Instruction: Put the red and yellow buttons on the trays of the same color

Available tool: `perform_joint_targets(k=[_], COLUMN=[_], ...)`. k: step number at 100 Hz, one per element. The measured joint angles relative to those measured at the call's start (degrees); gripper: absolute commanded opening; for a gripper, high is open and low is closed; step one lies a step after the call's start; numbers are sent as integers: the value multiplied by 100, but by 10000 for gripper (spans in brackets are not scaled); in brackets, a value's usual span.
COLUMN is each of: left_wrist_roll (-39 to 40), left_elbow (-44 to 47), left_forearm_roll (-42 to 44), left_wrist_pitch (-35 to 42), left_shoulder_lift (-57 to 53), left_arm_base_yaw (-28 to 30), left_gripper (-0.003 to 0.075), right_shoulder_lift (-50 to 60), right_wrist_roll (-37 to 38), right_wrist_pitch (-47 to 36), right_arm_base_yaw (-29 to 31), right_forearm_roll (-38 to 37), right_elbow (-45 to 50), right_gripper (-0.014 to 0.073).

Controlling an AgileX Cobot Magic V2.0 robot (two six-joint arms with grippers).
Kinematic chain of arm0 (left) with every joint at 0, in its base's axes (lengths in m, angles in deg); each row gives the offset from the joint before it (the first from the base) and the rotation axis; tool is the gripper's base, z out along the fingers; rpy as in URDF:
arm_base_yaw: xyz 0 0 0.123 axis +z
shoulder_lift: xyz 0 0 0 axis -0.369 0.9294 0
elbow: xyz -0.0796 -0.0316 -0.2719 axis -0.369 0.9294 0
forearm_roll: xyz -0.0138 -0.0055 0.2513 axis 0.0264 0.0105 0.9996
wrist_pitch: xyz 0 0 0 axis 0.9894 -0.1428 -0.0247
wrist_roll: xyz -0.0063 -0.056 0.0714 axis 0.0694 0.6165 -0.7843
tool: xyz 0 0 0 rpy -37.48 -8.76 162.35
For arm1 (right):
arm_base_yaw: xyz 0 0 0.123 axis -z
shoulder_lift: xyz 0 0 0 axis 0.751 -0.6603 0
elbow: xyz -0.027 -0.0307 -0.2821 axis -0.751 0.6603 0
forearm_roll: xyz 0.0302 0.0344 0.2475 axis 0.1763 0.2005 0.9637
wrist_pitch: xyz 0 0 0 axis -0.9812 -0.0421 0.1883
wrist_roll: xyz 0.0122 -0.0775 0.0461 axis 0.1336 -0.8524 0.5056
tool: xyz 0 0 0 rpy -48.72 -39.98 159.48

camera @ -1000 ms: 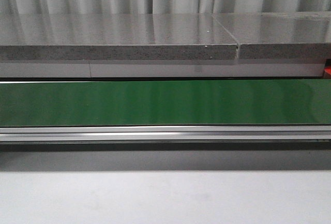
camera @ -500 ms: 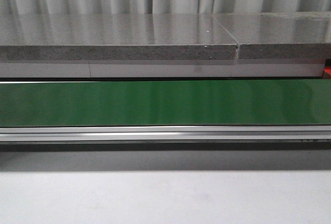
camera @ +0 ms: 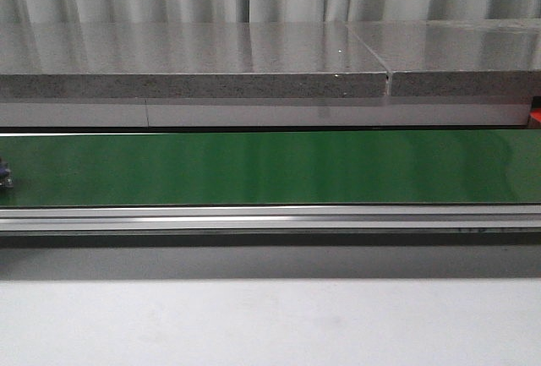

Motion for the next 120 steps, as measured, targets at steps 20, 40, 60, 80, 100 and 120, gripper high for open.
perform_joint_targets(k=[20,40,60,80,100,120], left_wrist_roll=[13,23,13,2,2,2], left_elbow=[0,0,0,0,0,0], left_forearm_roll=[8,13,13,22,37,2], left_wrist_pitch=[101,81,4,-149,-277,-380], left_shoulder_lift=[0,0,0,-211,-529,-1006], left_arm_base_yaw=[0,0,0,-79,-367,-726], left_gripper=[328,155,137,137,137,137], right_shoulder_lift=[0,0,0,0,0,0], right_wrist_roll=[0,0,0,0,0,0], right_wrist_pitch=[0,0,0,0,0,0], right_arm_base_yaw=[0,0,0,0,0,0], right_forearm_roll=[0,0,0,0,0,0], right_elbow=[0,0,0,0,0,0], right_gripper=[-66,-66,-66,-66,-66,-66])
